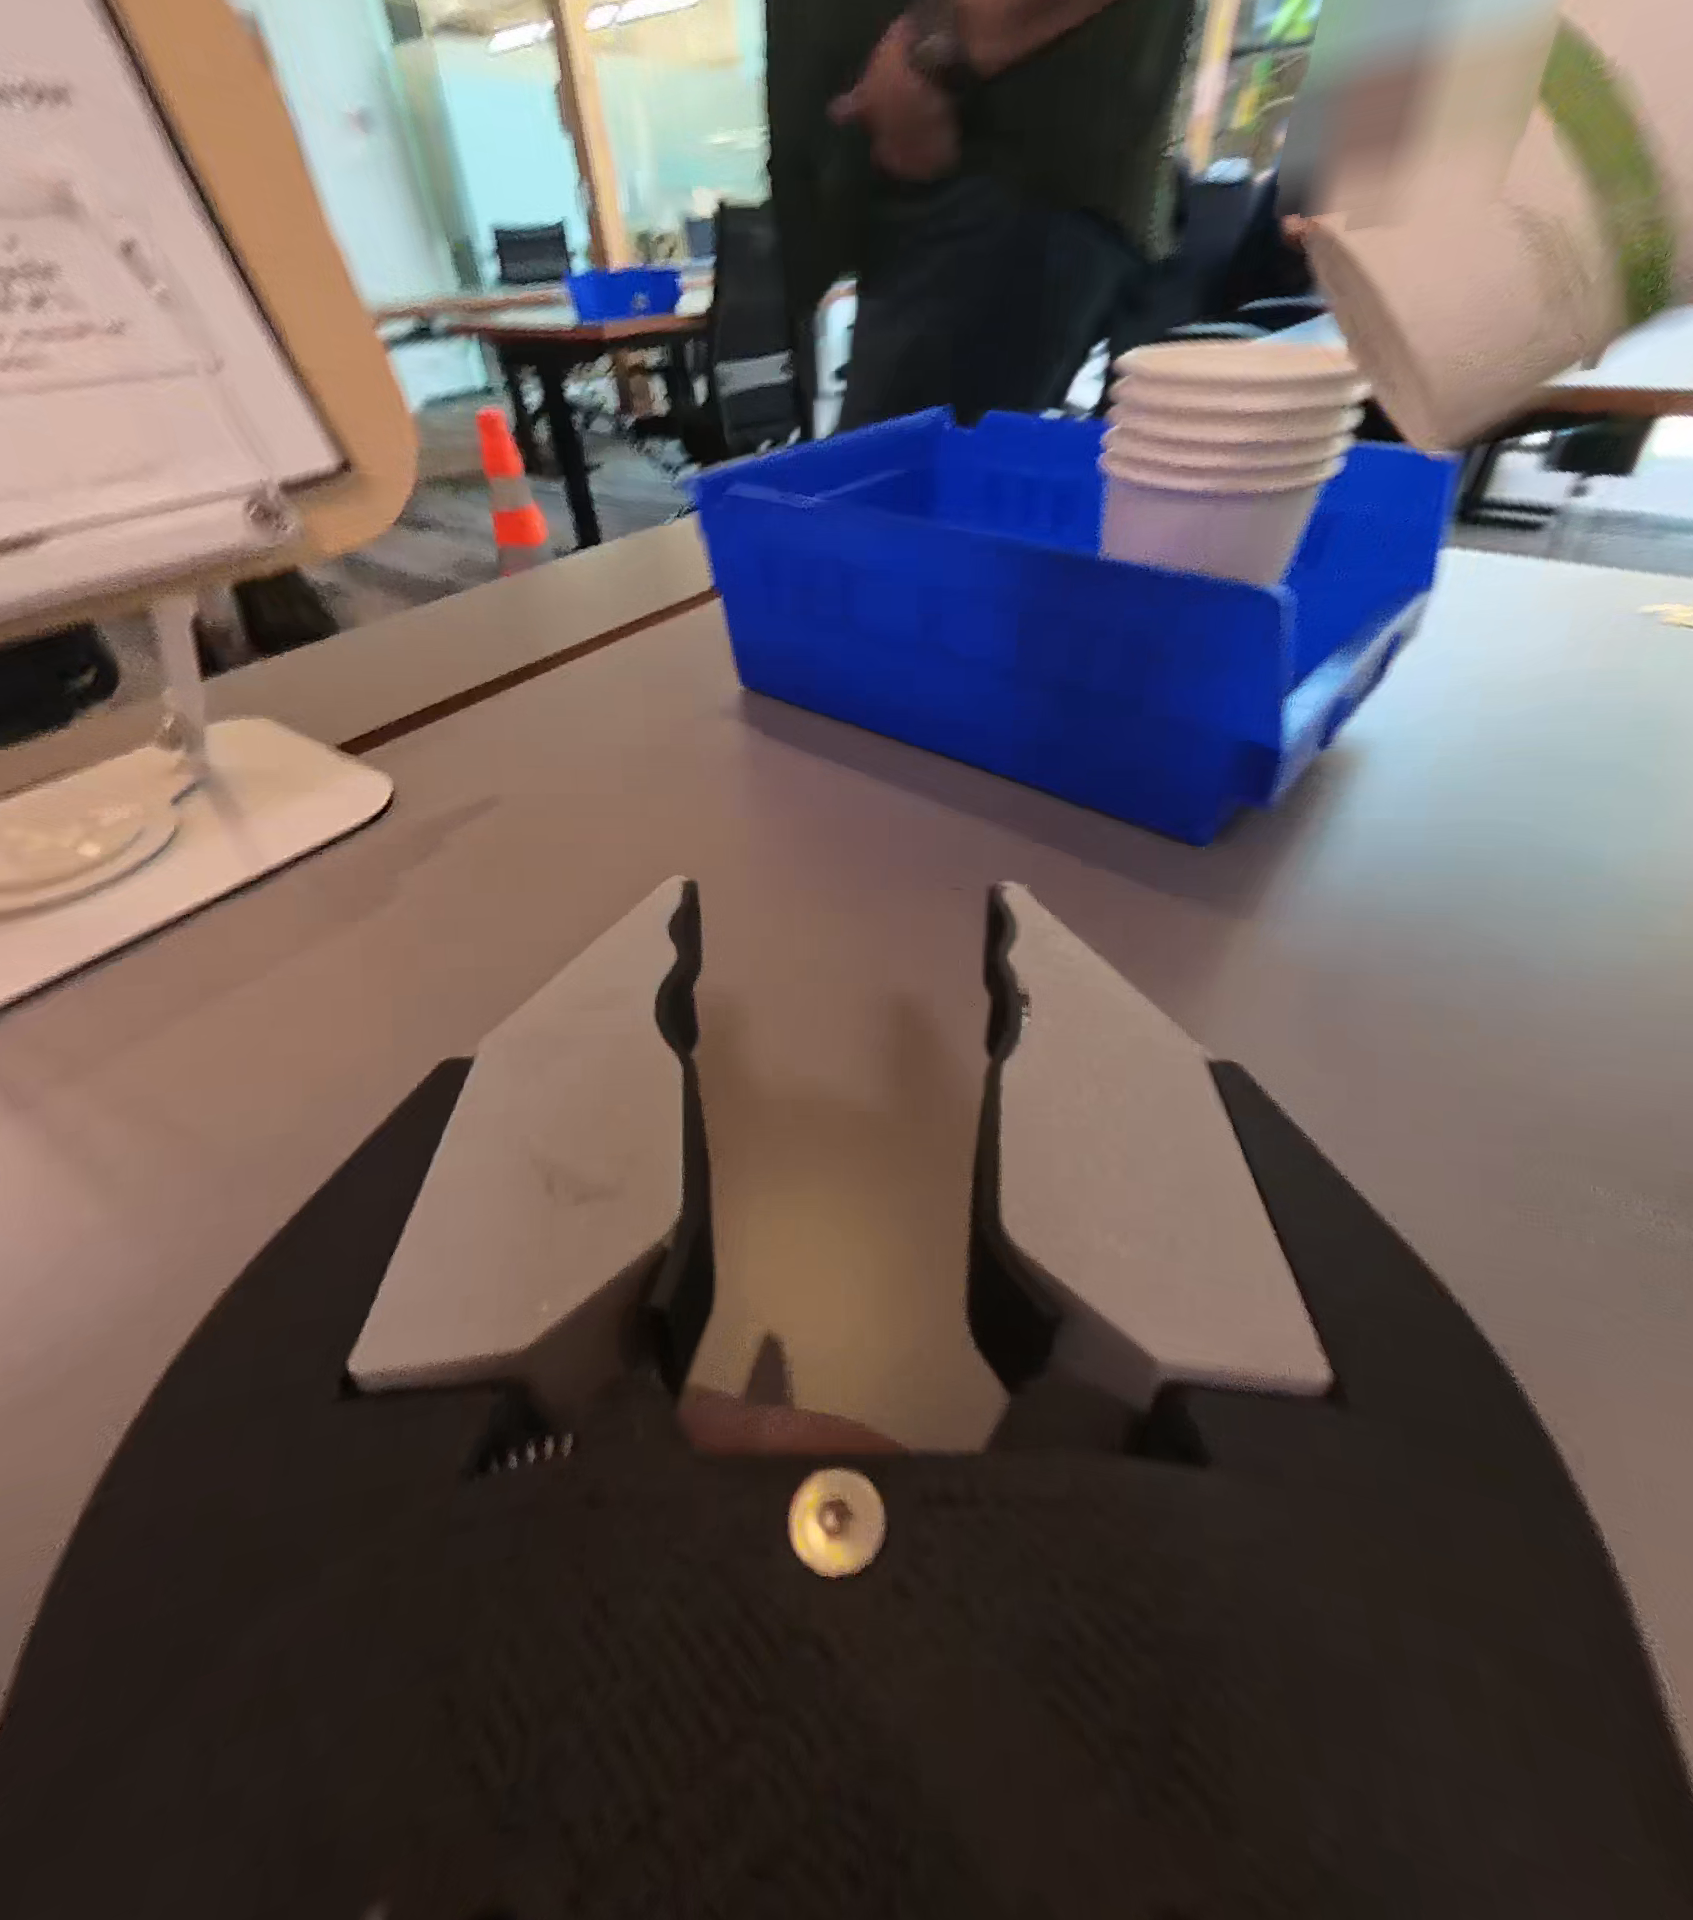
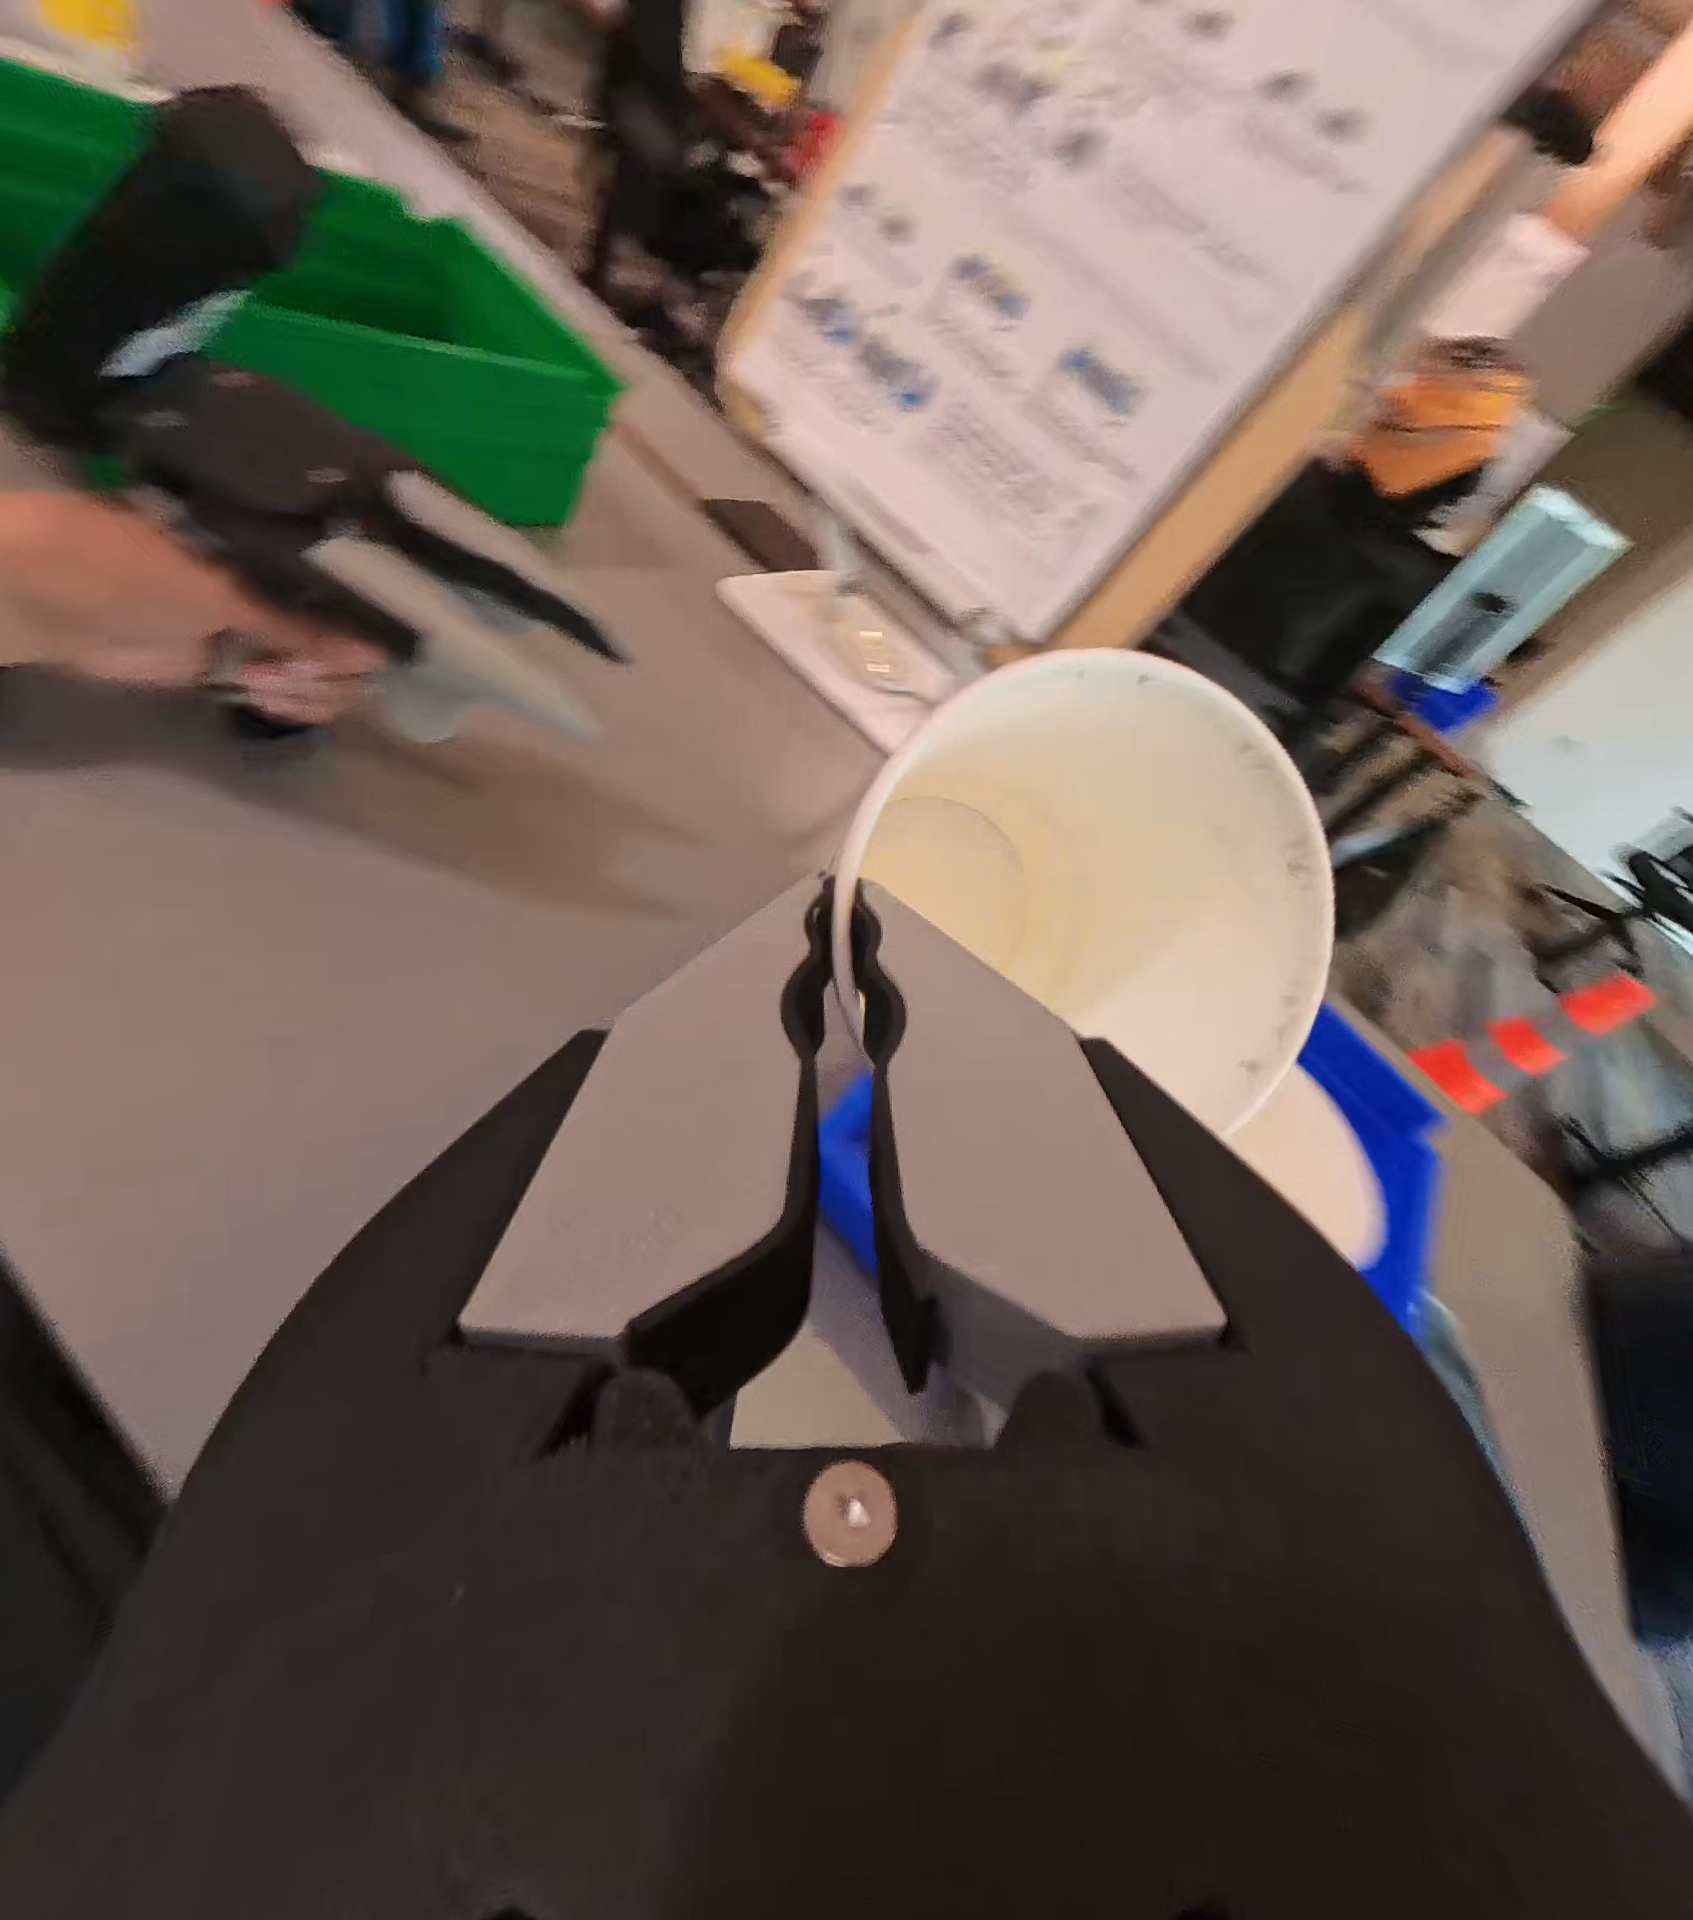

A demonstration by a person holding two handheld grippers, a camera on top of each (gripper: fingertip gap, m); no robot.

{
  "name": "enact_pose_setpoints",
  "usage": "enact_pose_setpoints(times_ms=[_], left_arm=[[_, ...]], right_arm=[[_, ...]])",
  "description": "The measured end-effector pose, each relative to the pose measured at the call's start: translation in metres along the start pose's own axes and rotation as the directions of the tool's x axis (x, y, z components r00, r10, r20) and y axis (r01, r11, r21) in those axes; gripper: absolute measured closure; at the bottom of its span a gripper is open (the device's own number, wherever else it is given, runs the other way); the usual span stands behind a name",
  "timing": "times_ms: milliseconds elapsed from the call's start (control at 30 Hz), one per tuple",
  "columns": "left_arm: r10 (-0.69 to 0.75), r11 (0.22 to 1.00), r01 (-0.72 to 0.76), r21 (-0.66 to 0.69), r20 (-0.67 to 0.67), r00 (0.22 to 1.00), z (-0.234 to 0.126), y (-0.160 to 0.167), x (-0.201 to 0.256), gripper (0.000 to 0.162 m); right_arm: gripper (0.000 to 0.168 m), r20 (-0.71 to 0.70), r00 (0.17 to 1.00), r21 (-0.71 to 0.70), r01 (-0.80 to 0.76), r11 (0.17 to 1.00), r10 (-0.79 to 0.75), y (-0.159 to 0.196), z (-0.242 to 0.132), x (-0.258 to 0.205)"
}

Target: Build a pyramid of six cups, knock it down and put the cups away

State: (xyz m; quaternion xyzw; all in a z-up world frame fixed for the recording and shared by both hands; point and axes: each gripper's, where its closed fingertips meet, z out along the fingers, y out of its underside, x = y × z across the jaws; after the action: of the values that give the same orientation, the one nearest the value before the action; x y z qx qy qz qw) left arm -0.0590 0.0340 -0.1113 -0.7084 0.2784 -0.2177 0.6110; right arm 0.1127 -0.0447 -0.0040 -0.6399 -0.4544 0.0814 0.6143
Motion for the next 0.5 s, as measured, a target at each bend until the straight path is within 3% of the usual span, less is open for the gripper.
enact_pose_setpoints(times_ms=[133,233,500], left_arm=[[-0.048,0.994,0.048,0.095,-0.007,0.999,-0.005,-0.009,0.004,0.107],[-0.098,0.995,0.097,0.038,0.019,0.995,-0.003,0.003,-0.007,0.103],[-0.219,0.972,0.218,0.091,-0.005,0.976,-0.011,-0.001,-0.018,0.109]], right_arm=[[0.168,-0.223,0.975,-0.110,-0.042,0.993,0.016,0.002,-0.023,0.083],[0.168,-0.195,0.980,-0.221,-0.076,0.972,0.032,0.005,-0.015,0.111],[0.163,-0.136,0.991,-0.509,-0.062,0.858,-0.009,0.048,0.033,0.134]])
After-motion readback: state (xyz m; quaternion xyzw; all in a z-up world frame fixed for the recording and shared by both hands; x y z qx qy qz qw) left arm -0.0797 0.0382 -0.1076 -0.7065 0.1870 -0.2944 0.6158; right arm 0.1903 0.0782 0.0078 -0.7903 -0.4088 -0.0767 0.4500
